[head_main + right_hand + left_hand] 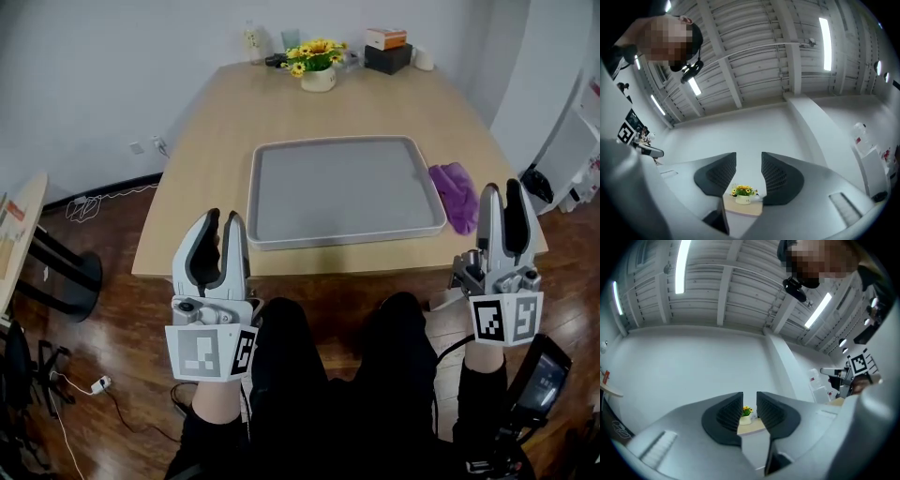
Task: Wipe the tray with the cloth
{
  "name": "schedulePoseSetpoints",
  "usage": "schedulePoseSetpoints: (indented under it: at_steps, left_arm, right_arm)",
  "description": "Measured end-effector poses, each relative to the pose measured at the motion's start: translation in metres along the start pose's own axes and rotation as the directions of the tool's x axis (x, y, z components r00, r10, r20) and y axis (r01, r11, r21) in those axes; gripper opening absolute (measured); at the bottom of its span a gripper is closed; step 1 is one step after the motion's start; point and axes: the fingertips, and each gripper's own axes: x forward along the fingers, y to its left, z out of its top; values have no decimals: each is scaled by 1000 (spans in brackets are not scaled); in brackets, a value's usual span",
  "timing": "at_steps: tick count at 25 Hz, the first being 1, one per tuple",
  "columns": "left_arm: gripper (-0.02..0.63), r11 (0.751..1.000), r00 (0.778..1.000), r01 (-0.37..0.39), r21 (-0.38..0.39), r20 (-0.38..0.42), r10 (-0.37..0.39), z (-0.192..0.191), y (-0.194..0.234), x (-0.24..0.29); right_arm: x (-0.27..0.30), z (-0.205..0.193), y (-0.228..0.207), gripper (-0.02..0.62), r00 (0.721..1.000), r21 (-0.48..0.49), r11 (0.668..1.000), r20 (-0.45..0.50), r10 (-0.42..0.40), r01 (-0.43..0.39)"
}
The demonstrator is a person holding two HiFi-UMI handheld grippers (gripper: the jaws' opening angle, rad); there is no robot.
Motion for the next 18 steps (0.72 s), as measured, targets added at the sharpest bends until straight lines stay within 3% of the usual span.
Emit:
schedulePoseSetpoints:
  at_steps: [7, 18]
  left_arm:
    - [72, 1000, 1000, 20, 4, -7, -20, -3, -8, 1]
    - [72, 1000, 1000, 16, 17, -16, -16, -6, -7, 1]
  right_arm:
    - [-2, -8, 23, 161, 1000, -116, 993, -14, 26, -28]
    - [-2, -15, 26, 144, 999, -122, 992, -36, 32, -36]
